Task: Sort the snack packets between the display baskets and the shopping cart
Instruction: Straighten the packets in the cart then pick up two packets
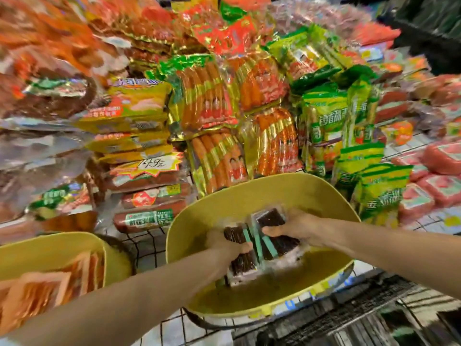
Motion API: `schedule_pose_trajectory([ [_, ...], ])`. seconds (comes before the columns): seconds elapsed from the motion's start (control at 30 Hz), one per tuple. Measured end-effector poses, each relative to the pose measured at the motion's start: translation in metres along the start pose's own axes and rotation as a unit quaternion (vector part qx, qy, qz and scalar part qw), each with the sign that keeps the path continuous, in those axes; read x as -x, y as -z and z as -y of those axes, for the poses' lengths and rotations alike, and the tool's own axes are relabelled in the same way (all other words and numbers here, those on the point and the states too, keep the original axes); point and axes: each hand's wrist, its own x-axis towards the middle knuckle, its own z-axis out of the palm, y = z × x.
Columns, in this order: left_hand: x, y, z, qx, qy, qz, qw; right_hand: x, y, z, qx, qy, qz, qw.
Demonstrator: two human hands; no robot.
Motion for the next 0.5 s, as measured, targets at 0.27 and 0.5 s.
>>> schedule_pose_trajectory([
  [0.27,-0.005,0.006,0.005,-0.046,0.026,0.088,0.995,0.008,0.010,0.012,0.014,-0.124,0.104,0.987],
  [0.5,0.008,0.017,-0.001,-0.041,0.098,0.113,0.988,0.006,-0.004,0.012,0.053,-0.137,0.162,0.976],
])
